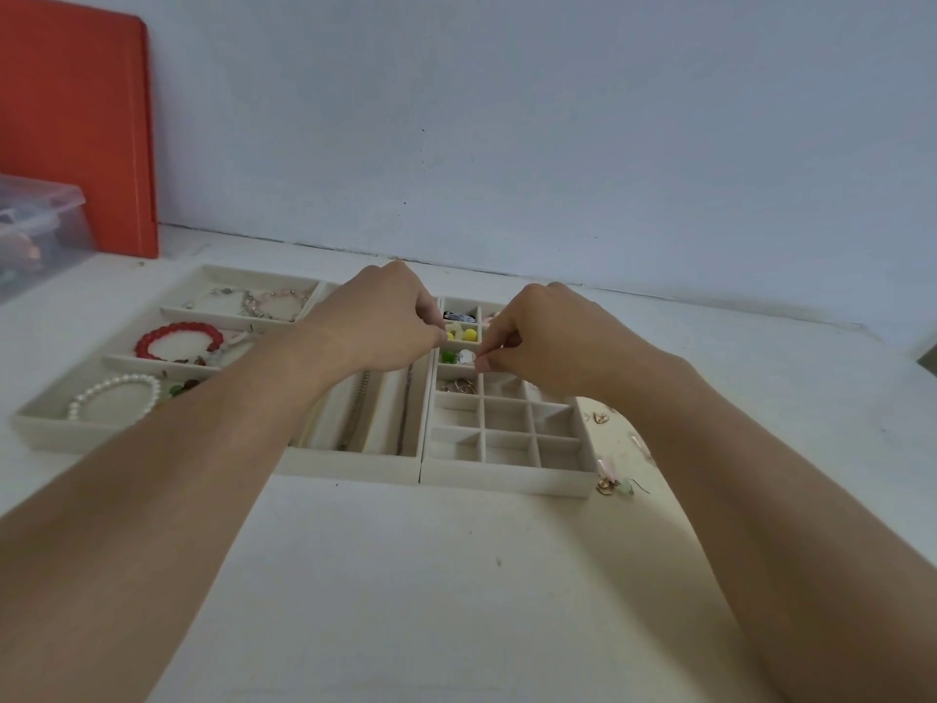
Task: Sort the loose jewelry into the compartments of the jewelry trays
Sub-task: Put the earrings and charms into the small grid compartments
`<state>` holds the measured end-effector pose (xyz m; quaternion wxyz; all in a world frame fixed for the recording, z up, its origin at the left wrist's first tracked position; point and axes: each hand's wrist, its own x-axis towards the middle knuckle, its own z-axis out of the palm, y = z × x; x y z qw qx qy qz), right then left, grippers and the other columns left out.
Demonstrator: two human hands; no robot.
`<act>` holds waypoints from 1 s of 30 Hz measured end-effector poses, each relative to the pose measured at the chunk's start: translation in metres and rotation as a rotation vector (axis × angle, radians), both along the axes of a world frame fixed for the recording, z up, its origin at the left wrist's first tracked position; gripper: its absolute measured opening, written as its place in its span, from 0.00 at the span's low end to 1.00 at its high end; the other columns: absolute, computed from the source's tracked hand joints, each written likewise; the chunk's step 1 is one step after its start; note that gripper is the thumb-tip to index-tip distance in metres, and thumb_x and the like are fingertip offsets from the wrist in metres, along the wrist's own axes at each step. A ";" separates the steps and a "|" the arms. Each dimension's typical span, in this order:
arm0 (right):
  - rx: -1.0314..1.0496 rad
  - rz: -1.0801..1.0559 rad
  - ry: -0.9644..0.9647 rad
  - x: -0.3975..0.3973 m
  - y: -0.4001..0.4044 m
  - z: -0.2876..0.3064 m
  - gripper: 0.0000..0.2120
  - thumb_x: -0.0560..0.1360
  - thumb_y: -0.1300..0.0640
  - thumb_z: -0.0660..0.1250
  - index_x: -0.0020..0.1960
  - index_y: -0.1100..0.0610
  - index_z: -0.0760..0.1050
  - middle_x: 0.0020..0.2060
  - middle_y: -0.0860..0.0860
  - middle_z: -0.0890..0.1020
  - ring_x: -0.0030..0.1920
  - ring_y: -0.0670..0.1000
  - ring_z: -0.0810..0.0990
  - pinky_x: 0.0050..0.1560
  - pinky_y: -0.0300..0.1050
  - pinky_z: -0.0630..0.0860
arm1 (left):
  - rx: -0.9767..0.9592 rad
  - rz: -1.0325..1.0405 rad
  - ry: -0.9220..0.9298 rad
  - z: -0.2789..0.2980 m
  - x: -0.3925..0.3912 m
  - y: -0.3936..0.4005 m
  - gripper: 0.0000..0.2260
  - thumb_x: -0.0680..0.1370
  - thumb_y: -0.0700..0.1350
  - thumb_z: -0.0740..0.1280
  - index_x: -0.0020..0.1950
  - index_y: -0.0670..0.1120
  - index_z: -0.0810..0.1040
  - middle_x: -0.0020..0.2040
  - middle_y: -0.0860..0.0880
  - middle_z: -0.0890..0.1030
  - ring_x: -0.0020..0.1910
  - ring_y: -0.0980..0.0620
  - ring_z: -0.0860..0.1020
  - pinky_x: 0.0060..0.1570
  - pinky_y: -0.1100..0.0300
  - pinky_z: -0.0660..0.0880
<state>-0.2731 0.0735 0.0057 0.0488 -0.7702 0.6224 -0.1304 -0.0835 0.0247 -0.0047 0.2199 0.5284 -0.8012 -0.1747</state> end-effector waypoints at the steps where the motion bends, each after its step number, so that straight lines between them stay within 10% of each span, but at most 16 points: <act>1: 0.004 0.007 0.011 0.001 0.001 -0.001 0.03 0.73 0.46 0.75 0.44 0.43 0.87 0.33 0.39 0.80 0.40 0.44 0.78 0.45 0.46 0.79 | 0.000 -0.002 -0.003 0.000 0.000 0.000 0.02 0.75 0.49 0.74 0.42 0.54 0.86 0.36 0.59 0.79 0.39 0.62 0.76 0.35 0.65 0.68; 20: -0.060 -0.073 -0.193 -0.064 0.031 0.052 0.03 0.76 0.49 0.73 0.45 0.43 0.85 0.36 0.43 0.83 0.37 0.39 0.78 0.31 0.28 0.68 | 0.021 -0.161 0.221 0.006 -0.036 0.018 0.06 0.74 0.48 0.76 0.38 0.58 0.85 0.35 0.63 0.83 0.37 0.67 0.79 0.39 0.69 0.71; 24: 0.052 -0.160 -0.141 -0.100 0.045 0.030 0.02 0.76 0.49 0.74 0.47 0.42 0.85 0.38 0.41 0.83 0.34 0.37 0.79 0.35 0.34 0.70 | 0.026 -0.217 0.132 0.004 -0.069 0.027 0.06 0.74 0.48 0.75 0.37 0.57 0.84 0.31 0.67 0.79 0.32 0.72 0.76 0.30 0.74 0.67; 30: 0.059 -0.265 -0.138 -0.145 0.050 -0.015 0.06 0.77 0.50 0.72 0.53 0.43 0.84 0.44 0.38 0.81 0.43 0.37 0.78 0.41 0.34 0.69 | 0.058 -0.245 0.081 0.005 -0.116 0.028 0.05 0.76 0.46 0.73 0.41 0.54 0.85 0.36 0.60 0.83 0.39 0.64 0.80 0.42 0.64 0.75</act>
